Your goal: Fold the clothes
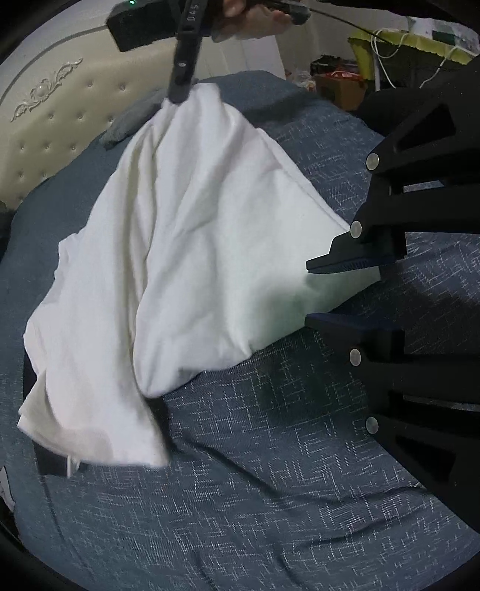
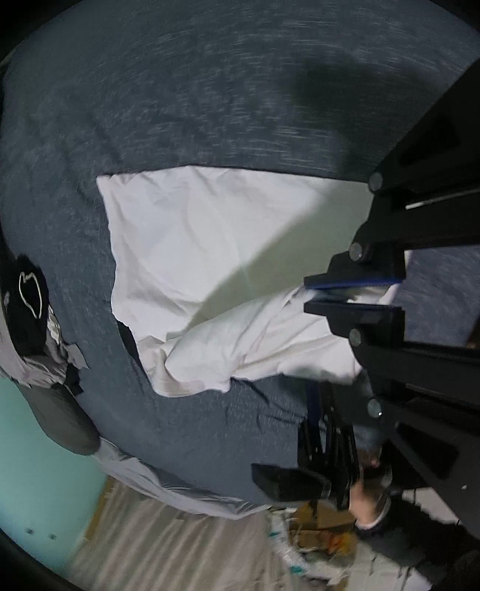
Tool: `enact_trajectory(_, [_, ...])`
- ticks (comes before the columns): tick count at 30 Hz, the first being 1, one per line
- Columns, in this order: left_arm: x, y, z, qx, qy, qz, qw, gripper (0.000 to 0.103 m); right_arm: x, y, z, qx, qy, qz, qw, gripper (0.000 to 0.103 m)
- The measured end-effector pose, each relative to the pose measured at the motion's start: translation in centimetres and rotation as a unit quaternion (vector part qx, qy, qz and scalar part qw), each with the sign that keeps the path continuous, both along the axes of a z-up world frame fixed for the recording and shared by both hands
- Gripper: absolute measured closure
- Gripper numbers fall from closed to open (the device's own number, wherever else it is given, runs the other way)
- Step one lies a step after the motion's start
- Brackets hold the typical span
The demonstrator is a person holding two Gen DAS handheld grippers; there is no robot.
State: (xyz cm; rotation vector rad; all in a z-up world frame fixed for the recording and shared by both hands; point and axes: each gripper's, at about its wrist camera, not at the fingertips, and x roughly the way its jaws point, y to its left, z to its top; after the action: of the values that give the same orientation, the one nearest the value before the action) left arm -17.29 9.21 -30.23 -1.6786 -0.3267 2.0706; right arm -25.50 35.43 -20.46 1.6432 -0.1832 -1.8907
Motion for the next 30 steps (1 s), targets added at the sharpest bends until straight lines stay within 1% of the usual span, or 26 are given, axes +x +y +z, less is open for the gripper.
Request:
enact_trajectory(3, [0.3, -0.1, 0.2, 0.000, 0.003, -0.002, 1.0000, 0.077, 0.4, 1.3, -0.7, 0.002, -0.026, -0.023, 0.999, 0.097])
enact_trajectory(6, [0.5, -0.2, 0.1, -0.001, 0.002, -0.001, 1.0000, 0.075, 1.1, 3.1, -3.0, -0.003, -0.049, -0.057, 0.997, 0.097])
enact_trajectory(9, [0.6, 0.0, 0.0, -0.008, 0.001, -0.004, 1.0000, 0.075, 1.9, 4.1, -5.0, -0.005, -0.058, -0.074, 0.996, 0.097])
enact_trajectory(11, [0.8, 0.1, 0.1, -0.010, 0.002, -0.008, 0.9999, 0.075, 2.4, 4.6, -5.7, -0.008, -0.060, -0.085, 0.995, 0.097])
enact_trajectory(16, [0.6, 1.3, 0.1, -0.009, 0.007, -0.006, 0.9999, 0.074, 2.4, 5.2, -5.4, -0.009, -0.044, -0.091, 0.995, 0.097])
enact_trajectory(19, [0.7, 1.4, 0.1, -0.004, 0.008, -0.003, 0.9999, 0.074, 2.2, 5.1, -6.6, -0.001, -0.049, -0.088, 0.995, 0.097])
enact_trajectory(21, [0.6, 1.8, -0.1, -0.006, 0.009, -0.006, 0.9999, 0.074, 2.2, 5.4, -6.8, -0.019, -0.041, -0.096, 0.994, 0.097])
enact_trajectory(25, [0.4, 1.6, 0.0, -0.006, 0.008, -0.010, 0.9999, 0.074, 2.0, 5.6, -7.1, -0.030, -0.029, -0.100, 0.994, 0.096])
enact_trajectory(28, [0.4, 0.8, 0.0, -0.004, 0.009, -0.009, 0.9999, 0.074, 2.2, 5.8, -6.5, -0.030, -0.017, -0.096, 0.995, 0.093])
enact_trajectory(30, [0.5, 0.3, 0.0, -0.003, 0.009, -0.009, 0.9999, 0.074, 2.5, 6.4, -5.4, -0.040, 0.000, -0.105, 0.994, 0.084])
